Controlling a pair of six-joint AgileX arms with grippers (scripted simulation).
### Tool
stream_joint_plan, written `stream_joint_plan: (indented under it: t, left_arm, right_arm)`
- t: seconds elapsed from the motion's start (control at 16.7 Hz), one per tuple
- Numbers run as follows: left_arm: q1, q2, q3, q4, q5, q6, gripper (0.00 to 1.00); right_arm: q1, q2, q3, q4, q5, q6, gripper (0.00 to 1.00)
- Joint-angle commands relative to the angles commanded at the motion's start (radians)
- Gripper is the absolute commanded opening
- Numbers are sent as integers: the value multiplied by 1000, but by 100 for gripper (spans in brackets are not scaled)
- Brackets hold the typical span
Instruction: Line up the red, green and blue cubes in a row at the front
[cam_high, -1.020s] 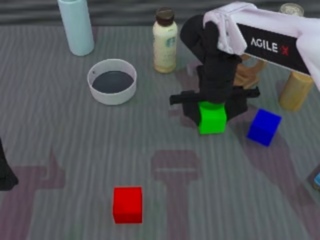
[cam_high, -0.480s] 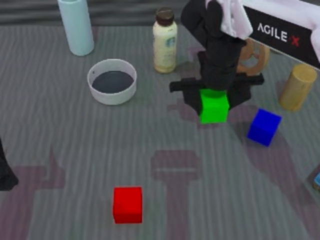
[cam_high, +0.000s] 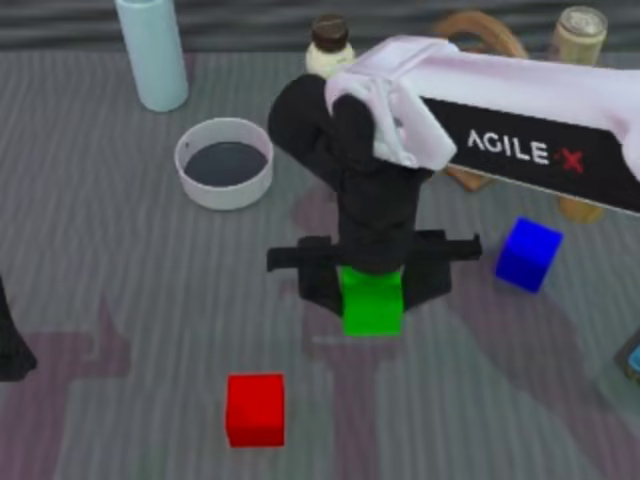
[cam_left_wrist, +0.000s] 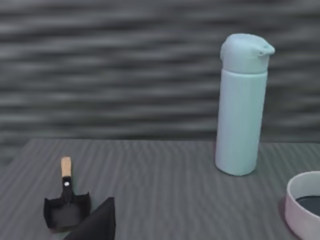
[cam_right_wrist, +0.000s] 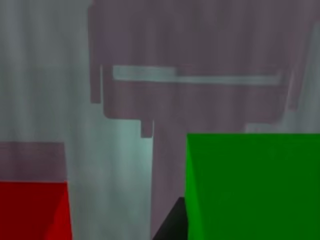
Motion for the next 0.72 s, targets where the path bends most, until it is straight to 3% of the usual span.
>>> stream_joint_plan:
  t: [0.3, 0.72]
  left_arm:
    - [0, 0, 0, 0, 0, 0, 100]
    - [0, 0, 0, 0, 0, 0, 100]
  right_arm:
    - [170, -152, -204, 62, 0, 200, 0]
    - [180, -155, -228, 82, 0, 212, 0]
